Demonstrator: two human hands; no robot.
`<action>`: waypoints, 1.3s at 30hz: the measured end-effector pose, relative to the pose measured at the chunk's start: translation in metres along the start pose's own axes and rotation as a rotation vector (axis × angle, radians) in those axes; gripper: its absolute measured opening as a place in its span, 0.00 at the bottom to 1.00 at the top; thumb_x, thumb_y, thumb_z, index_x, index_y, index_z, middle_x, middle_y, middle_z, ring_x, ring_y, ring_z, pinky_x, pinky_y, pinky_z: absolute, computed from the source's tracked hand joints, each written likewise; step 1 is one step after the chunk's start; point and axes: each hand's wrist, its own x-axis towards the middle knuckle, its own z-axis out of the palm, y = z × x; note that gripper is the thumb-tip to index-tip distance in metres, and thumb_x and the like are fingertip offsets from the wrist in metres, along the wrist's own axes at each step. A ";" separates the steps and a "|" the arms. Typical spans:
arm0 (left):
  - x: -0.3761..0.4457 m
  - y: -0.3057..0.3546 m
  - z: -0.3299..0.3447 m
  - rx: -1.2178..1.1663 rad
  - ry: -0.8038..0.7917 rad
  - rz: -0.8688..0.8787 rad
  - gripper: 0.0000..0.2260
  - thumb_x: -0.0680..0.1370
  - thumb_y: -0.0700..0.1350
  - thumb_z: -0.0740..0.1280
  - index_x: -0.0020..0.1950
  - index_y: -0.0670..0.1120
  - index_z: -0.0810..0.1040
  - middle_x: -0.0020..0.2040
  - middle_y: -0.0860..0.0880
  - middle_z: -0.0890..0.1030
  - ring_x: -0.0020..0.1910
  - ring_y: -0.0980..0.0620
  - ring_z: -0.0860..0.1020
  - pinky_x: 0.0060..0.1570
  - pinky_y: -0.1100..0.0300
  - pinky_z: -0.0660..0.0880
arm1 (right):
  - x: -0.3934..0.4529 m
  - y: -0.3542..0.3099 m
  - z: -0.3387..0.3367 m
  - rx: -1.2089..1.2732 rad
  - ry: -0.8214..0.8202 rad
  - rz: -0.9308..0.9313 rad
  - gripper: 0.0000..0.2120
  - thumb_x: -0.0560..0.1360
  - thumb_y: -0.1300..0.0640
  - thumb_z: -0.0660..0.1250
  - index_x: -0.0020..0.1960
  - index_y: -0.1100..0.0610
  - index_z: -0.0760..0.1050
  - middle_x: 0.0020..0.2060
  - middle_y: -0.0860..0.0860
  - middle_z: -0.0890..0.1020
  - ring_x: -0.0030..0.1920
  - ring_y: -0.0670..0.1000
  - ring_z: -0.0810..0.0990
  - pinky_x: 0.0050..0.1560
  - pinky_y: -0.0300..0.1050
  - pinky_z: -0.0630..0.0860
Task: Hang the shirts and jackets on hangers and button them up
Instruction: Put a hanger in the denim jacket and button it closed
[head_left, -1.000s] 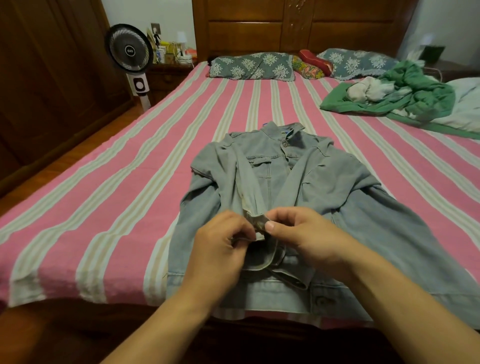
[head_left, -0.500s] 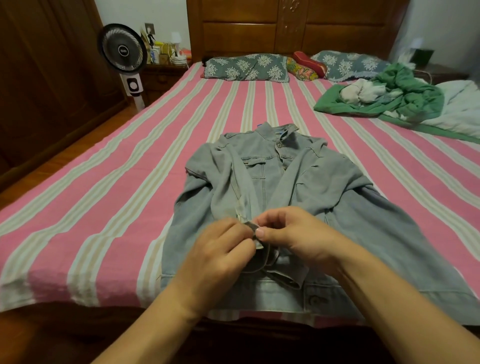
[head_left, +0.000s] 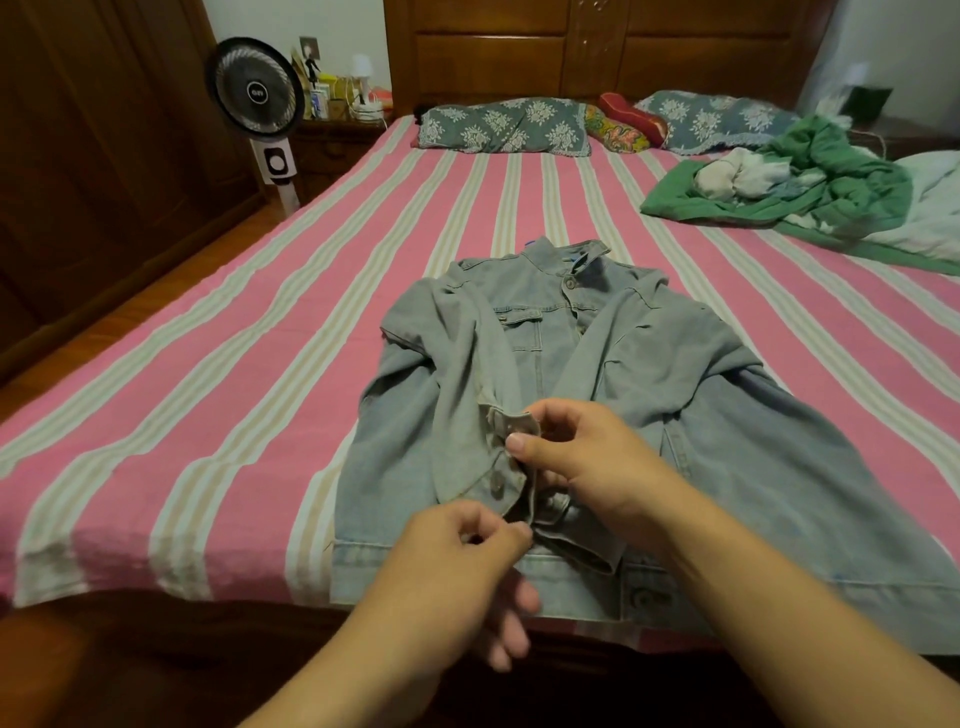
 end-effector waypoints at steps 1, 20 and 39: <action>-0.004 0.001 0.003 -0.162 0.002 -0.047 0.07 0.82 0.41 0.65 0.48 0.40 0.70 0.33 0.41 0.81 0.22 0.46 0.75 0.20 0.61 0.70 | 0.000 0.001 0.000 -0.025 0.015 -0.014 0.06 0.76 0.64 0.72 0.42 0.55 0.80 0.33 0.49 0.79 0.36 0.48 0.75 0.38 0.40 0.72; 0.012 -0.003 0.025 -0.676 0.214 0.143 0.14 0.83 0.38 0.64 0.68 0.47 0.76 0.46 0.42 0.86 0.30 0.53 0.81 0.28 0.63 0.77 | -0.014 -0.001 -0.007 -0.100 0.098 0.016 0.04 0.77 0.60 0.71 0.44 0.60 0.81 0.37 0.55 0.81 0.38 0.51 0.77 0.42 0.44 0.73; 0.032 -0.012 -0.002 -0.223 0.372 0.465 0.06 0.78 0.34 0.71 0.45 0.45 0.83 0.31 0.45 0.82 0.22 0.51 0.75 0.22 0.61 0.71 | -0.016 -0.010 0.011 -0.236 0.015 -0.126 0.03 0.75 0.64 0.73 0.46 0.57 0.84 0.39 0.57 0.86 0.37 0.49 0.80 0.39 0.44 0.75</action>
